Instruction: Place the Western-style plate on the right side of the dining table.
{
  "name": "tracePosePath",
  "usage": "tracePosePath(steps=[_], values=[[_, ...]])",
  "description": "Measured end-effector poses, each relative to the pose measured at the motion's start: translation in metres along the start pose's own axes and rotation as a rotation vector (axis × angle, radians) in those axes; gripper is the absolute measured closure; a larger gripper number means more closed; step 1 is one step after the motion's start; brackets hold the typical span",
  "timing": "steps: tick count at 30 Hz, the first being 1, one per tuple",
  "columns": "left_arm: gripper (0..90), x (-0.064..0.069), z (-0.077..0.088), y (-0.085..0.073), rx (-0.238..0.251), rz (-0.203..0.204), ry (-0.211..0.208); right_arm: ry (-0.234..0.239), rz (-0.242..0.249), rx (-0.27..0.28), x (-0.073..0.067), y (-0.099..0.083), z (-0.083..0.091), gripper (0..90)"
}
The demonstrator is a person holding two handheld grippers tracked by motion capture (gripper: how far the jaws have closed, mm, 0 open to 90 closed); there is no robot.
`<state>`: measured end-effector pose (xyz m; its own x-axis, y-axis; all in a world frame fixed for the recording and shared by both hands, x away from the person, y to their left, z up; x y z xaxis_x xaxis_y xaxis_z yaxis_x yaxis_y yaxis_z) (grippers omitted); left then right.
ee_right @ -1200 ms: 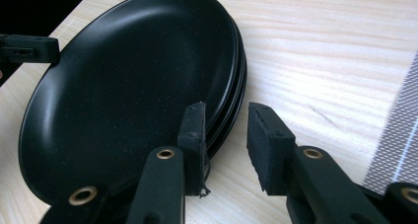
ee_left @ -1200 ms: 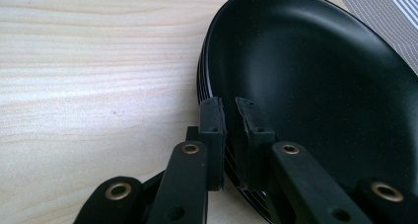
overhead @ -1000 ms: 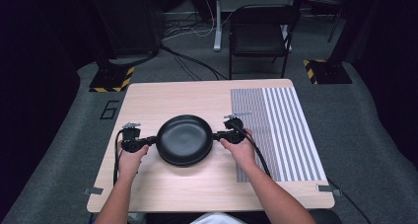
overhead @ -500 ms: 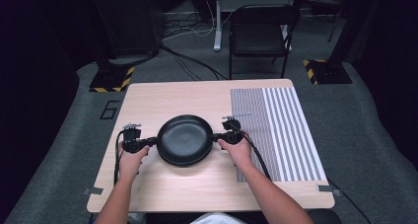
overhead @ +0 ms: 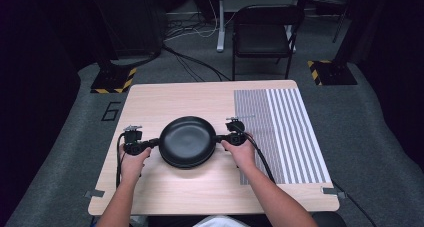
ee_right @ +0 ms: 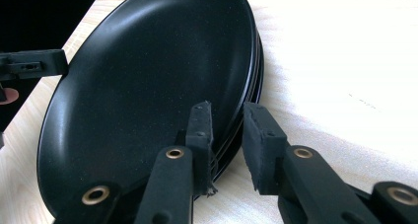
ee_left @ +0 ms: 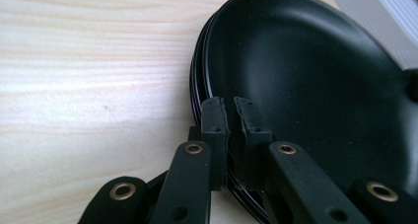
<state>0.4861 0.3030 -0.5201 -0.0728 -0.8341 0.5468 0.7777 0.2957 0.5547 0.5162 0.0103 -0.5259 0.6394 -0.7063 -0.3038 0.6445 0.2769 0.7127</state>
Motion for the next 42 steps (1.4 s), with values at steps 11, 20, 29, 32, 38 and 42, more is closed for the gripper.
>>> tracePosePath(steps=[11, 20, 29, 32, 38, 42], values=[[82.4, -0.006, -0.004, 0.000, -0.012, 0.155, -0.065, 0.014, -0.019, -0.001, 0.002, -0.001, 0.000, 74.0], [82.5, -0.005, -0.005, 0.001, -0.005, 0.138, -0.048, 0.040, -0.047, -0.016, 0.002, -0.003, -0.005, 72.1], [82.3, 0.002, -0.010, -0.003, -0.013, 0.108, -0.054, 0.041, -0.084, -0.002, 0.002, -0.004, -0.002, 72.1], [82.2, 0.004, -0.013, -0.004, -0.009, 0.109, -0.060, 0.029, -0.086, 0.007, 0.003, -0.004, 0.002, 72.1], [79.5, 0.006, -0.016, -0.007, -0.002, 0.103, -0.044, 0.042, -0.093, 0.017, 0.005, -0.005, 0.004, 71.6], [79.3, 0.007, -0.017, -0.008, 0.010, 0.109, -0.044, 0.040, -0.086, 0.015, 0.005, -0.005, 0.004, 71.5]])
Point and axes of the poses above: each handheld gripper's, and its own axes: z roughly backward along the jaws, y roughly out of its top, x roughly to its right, the point moved 6 cm from there along -z, roughly forward along the jaws, and after that the axes turned 14 degrees about z, right-handed, at the moved point
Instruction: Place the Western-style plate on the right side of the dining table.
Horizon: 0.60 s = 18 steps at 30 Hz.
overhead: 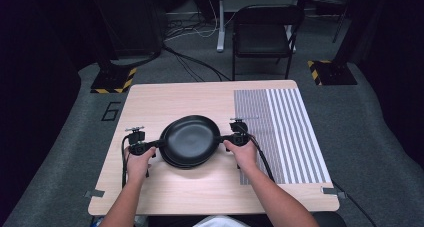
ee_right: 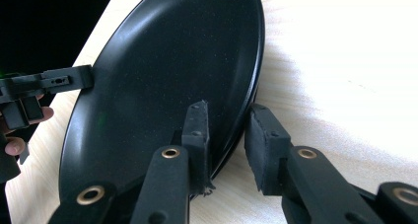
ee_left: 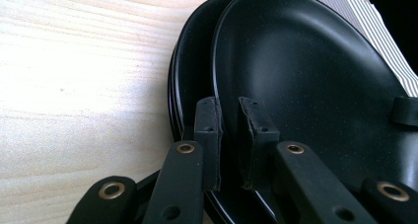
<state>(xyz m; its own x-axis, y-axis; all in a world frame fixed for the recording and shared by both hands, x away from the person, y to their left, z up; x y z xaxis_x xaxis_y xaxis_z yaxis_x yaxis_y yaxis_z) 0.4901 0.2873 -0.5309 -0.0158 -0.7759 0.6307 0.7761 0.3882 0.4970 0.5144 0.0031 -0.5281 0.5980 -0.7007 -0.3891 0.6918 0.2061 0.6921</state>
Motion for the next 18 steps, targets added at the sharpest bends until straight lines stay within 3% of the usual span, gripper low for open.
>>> tracePosePath(steps=[3, 4, 5, 7, 8, 11, 18], values=[[78.6, 0.001, -0.001, -0.001, 0.009, -0.017, 0.015, -0.014, 0.006, -0.002, -0.001, 0.000, 0.000, 71.4], [78.0, 0.004, -0.002, -0.002, 0.013, -0.060, 0.049, -0.018, 0.012, -0.004, -0.001, 0.000, 0.001, 71.4], [77.3, 0.005, -0.003, -0.002, 0.017, -0.072, 0.063, -0.029, 0.018, -0.002, -0.001, 0.001, 0.001, 71.3], [76.1, 0.006, -0.005, -0.003, 0.023, -0.077, 0.075, -0.040, 0.029, -0.003, -0.002, 0.001, 0.001, 71.3], [75.9, 0.006, -0.005, -0.003, 0.023, -0.077, 0.075, -0.040, 0.029, -0.003, -0.002, 0.001, 0.001, 71.3], [76.3, 0.003, -0.007, -0.002, 0.015, -0.012, 0.029, -0.050, 0.031, -0.003, -0.002, 0.001, 0.002, 71.3], [74.8, 0.005, -0.010, -0.002, 0.024, -0.039, 0.041, -0.059, 0.027, -0.005, -0.003, 0.001, 0.003, 71.5]])
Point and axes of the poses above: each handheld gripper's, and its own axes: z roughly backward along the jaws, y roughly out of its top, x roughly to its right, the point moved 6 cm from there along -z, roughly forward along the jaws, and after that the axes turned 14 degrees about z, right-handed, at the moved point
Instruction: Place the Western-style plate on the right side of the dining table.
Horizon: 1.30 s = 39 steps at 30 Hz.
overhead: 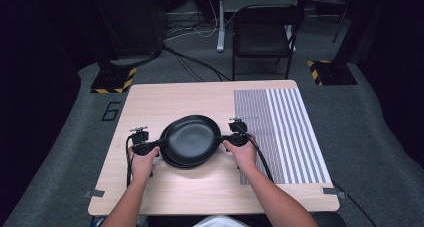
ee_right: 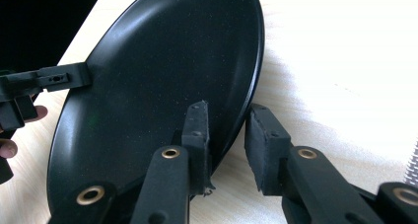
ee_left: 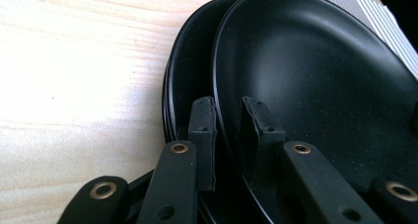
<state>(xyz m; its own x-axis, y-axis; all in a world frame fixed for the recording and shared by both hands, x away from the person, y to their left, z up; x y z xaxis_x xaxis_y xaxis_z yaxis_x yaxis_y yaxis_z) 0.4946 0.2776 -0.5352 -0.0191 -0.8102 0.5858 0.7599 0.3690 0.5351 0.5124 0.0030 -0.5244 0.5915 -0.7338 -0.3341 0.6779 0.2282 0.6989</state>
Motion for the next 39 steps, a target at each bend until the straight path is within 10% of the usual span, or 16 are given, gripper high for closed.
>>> tracePosePath(steps=[9, 39], values=[[73.0, 0.0013, -0.0065, -0.0014, -0.008, 0.027, -0.031, 0.043, -0.064, 0.000, 0.0039, 0.0003, 0.0038, 73.0], [70.8, 0.0003, -0.0119, -0.0046, 0.031, 0.070, -0.090, -0.008, -0.059, 0.037, 0.0051, 0.0012, 0.0038, 73.1]])
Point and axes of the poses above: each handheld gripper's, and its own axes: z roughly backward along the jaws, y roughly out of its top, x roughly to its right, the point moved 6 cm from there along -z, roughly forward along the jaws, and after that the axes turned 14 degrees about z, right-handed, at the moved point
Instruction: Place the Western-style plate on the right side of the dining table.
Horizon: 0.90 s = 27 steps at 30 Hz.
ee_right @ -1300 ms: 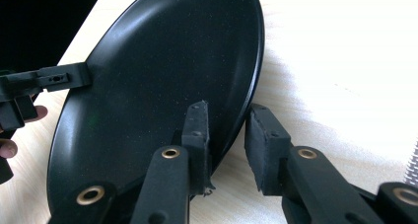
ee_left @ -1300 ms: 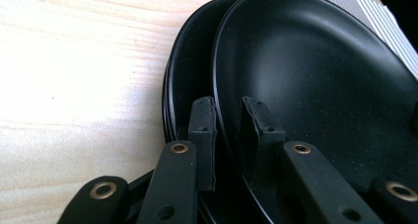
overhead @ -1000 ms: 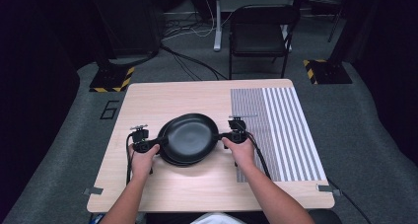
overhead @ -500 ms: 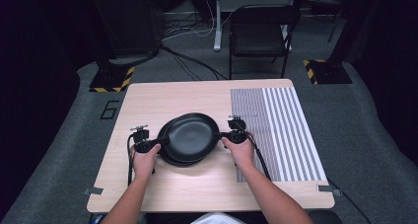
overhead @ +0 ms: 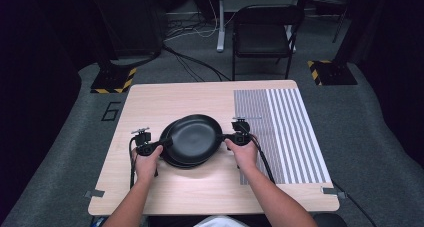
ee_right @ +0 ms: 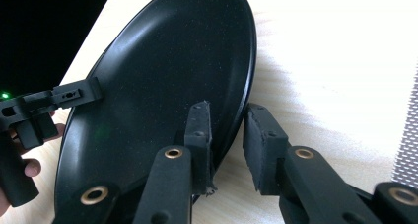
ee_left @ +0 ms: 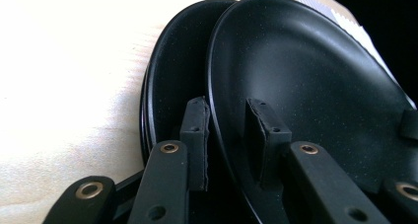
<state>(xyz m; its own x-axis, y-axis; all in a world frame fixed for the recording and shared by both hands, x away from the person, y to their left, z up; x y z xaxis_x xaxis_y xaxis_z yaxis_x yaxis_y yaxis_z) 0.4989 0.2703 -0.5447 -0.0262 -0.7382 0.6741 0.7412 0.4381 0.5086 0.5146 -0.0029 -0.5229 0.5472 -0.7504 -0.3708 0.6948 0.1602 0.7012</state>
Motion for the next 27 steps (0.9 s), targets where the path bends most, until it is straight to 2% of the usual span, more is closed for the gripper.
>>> tracePosePath(steps=[2, 4, 6, 9, 10, 12, 15, 17, 19, 21, 22, 23, 27], values=[[70.7, 0.0008, -0.0009, -0.0006, 0.003, 0.012, -0.005, 0.011, -0.014, -0.006, 0.0000, -0.0007, -0.0011, 73.0], [70.6, 0.0009, -0.0011, -0.0006, 0.003, 0.011, -0.005, 0.016, -0.013, -0.009, -0.0002, -0.0010, -0.0014, 72.9], [70.6, 0.0012, -0.0008, -0.0012, -0.006, 0.030, -0.006, 0.018, -0.008, -0.010, -0.0005, -0.0013, -0.0009, 72.9], [70.9, 0.0014, -0.0009, -0.0011, -0.005, 0.030, -0.003, 0.033, -0.020, -0.012, 0.0011, -0.0016, -0.0005, 73.0], [71.2, 0.0012, -0.0009, -0.0009, -0.008, 0.031, -0.005, 0.061, -0.034, -0.009, 0.0027, -0.0019, -0.0005, 72.8], [71.6, 0.0000, -0.0012, -0.0003, -0.007, 0.035, -0.016, 0.070, -0.032, -0.007, 0.0032, -0.0017, -0.0008, 72.7], [72.7, 0.0008, -0.0016, -0.0008, -0.008, 0.026, -0.008, 0.051, -0.024, -0.011, 0.0023, -0.0020, 0.0001, 73.0], [73.0, 0.0003, -0.0019, -0.0002, -0.009, 0.015, -0.010, 0.056, -0.029, -0.005, 0.0025, -0.0027, 0.0001, 72.8], [73.7, 0.0010, -0.0021, -0.0005, -0.015, 0.033, -0.019, 0.074, -0.059, 0.009, 0.0036, -0.0042, -0.0010, 72.9], [73.7, 0.0016, -0.0021, -0.0011, -0.016, 0.032, -0.015, 0.081, -0.061, 0.007, 0.0035, -0.0051, -0.0016, 72.8], [73.7, 0.0025, -0.0021, -0.0017, -0.019, 0.021, -0.009, 0.062, -0.047, 0.002, 0.0022, -0.0056, -0.0026, 72.7], [73.8, 0.0025, -0.0021, -0.0017, -0.019, 0.021, -0.009, 0.062, -0.047, 0.002, 0.0022, -0.0056, -0.0026, 72.7], [74.3, 0.0035, -0.0015, -0.0027, -0.021, 0.040, -0.008, 0.038, -0.034, 0.011, 0.0012, -0.0057, -0.0025, 72.3]])
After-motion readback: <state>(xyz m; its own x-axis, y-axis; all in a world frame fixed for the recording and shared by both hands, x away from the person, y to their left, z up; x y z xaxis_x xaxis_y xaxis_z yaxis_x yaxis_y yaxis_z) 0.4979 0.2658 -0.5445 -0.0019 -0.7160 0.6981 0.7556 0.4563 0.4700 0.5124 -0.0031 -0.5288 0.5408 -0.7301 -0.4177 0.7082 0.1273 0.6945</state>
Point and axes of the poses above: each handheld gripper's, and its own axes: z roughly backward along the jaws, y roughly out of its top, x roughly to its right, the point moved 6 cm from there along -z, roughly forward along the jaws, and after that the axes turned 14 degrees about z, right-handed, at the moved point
